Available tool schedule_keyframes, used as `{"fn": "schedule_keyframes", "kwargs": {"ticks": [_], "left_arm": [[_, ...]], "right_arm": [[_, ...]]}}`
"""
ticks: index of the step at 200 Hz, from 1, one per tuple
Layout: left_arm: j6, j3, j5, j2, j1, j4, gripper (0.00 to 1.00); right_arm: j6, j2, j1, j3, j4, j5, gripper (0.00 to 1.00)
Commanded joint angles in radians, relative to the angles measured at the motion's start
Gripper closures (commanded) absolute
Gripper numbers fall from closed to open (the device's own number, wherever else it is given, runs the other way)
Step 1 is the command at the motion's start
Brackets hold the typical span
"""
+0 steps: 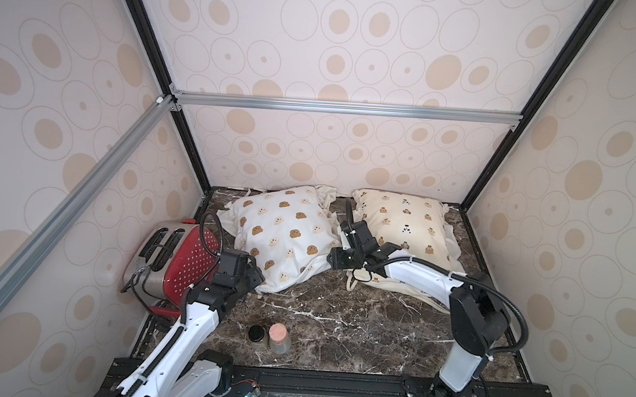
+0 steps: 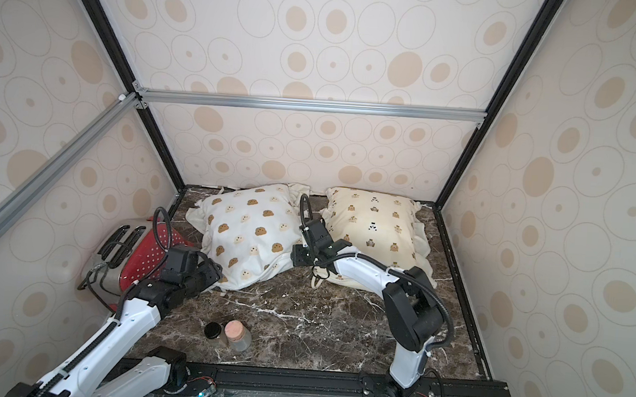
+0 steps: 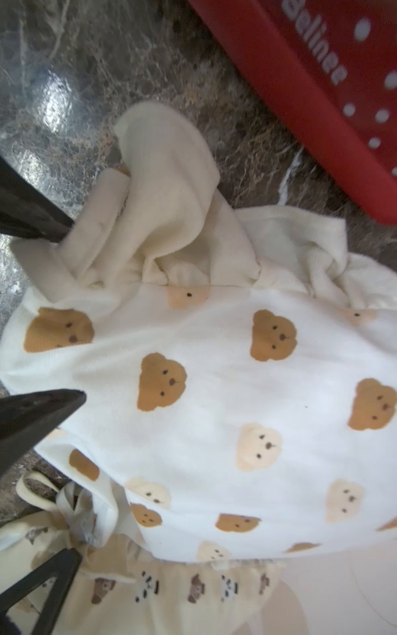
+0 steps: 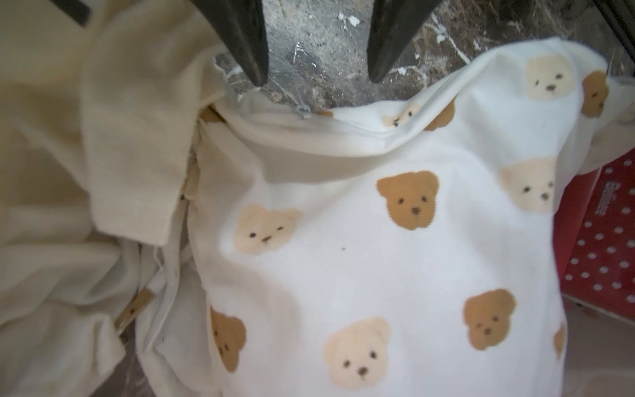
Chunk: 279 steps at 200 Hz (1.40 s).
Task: Zip up pillowcases
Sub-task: Place the pillowcase at the center of the board, then reset both arms
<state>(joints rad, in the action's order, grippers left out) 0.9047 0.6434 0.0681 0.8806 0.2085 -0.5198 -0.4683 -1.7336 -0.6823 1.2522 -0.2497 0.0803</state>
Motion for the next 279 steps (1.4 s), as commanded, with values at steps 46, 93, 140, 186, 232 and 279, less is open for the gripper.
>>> {"fn": "schedule_keyframes", "kwargs": {"ticks": [46,93,140,186,232,279], "left_arm": [[-0.147,0.153,0.338,-0.117,0.002,-0.222,0.01],[-0.383,0.068,0.577,-0.045,0.0,0.07,0.01],[-0.63,-0.174,0.65,0.059,-0.086,0.56,0.01],[-0.79,-0.292,0.573,0.218,-0.114,0.96,0.01],[-0.836,-0.319,0.497,0.367,-0.137,1.216,0.01],[-0.87,-0.304,0.397,0.443,-0.141,1.311,0.01]], "right_arm": [[0.063,0.437,0.217,-0.238,-0.082,-0.105,0.05],[0.049,0.569,0.532,-0.409,-0.072,-0.354,0.0],[0.219,0.536,0.63,-0.602,0.26,-0.594,0.0],[0.374,0.406,0.63,-0.704,0.585,-0.542,0.0],[0.42,0.274,0.635,-0.691,0.687,-0.413,0.0],[0.459,0.269,0.634,-0.78,0.883,-0.215,0.0]]}}
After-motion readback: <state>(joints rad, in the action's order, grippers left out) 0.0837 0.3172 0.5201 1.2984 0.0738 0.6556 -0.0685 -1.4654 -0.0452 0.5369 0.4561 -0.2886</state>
